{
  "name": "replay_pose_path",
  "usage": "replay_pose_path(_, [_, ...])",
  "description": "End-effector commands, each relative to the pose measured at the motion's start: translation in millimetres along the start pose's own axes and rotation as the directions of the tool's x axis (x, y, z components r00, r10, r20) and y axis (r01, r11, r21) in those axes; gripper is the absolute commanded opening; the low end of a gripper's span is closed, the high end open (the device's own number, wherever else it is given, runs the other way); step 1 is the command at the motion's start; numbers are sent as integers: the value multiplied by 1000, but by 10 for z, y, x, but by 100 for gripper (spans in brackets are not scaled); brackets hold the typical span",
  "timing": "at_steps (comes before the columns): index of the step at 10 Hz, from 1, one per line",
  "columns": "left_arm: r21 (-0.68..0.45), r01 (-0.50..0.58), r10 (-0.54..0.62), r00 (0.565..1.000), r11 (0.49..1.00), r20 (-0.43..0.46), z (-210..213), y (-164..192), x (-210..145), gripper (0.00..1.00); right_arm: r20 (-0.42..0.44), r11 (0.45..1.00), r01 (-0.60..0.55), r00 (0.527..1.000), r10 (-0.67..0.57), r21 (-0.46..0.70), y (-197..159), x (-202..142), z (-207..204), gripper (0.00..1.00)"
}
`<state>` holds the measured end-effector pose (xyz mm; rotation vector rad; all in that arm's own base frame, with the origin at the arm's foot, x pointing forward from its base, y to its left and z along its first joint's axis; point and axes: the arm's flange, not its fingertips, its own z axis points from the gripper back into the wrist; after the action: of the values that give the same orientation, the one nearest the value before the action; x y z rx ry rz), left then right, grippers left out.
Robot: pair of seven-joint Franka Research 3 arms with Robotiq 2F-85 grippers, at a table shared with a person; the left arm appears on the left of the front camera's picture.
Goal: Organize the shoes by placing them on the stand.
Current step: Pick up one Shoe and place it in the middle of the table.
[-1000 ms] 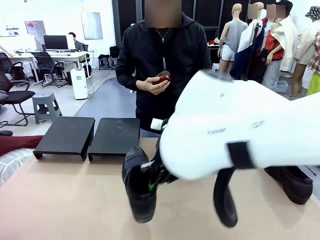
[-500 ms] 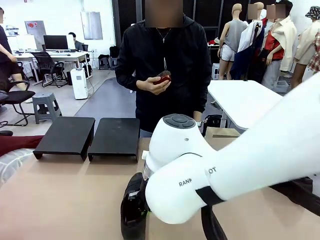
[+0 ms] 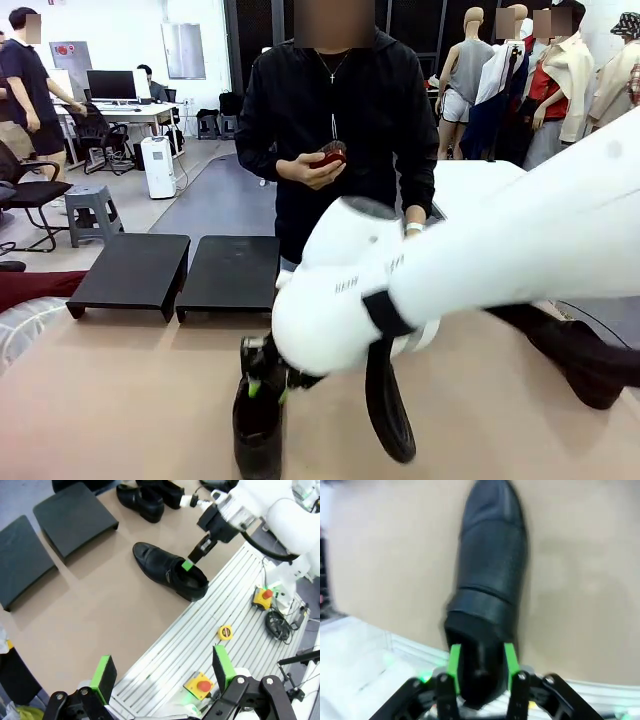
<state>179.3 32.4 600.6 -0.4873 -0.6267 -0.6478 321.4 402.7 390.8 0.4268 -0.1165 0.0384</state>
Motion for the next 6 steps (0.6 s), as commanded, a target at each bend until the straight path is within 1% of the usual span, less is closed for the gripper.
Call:
replay_pose_path(1, [-10, -1, 1, 1000, 1000, 7, 12, 8, 11, 100, 4, 988, -59, 998, 59, 142, -453, 1, 1134, 100])
replay_pose_path(2, [-10, -1, 1, 1000, 1000, 7, 12, 8, 11, 100, 42, 988, -101, 994, 96, 120, -687, -13, 1574, 100])
replay_pose_path(3, [-10, -1, 1, 1000, 1000, 7, 12, 8, 11, 100, 63, 991, -120, 991, 116, 64, -963, -39, 1941, 100])
replay_pose_path(4, [-10, -1, 1, 1000, 1000, 7, 12, 8, 11, 100, 68, 991, -115, 992, 111, 65, -1072, -14, 1974, 100])
replay_pose_path(5, [-10, -1, 1, 1000, 1000, 7, 12, 8, 11, 100, 59, 985, -158, 986, 154, 65, -938, 6, 1758, 100])
replay_pose_path(6, [-10, -1, 1, 1000, 1000, 7, 12, 8, 11, 100, 2, 970, -229, 973, 230, 79, -714, 12, 1514, 100])
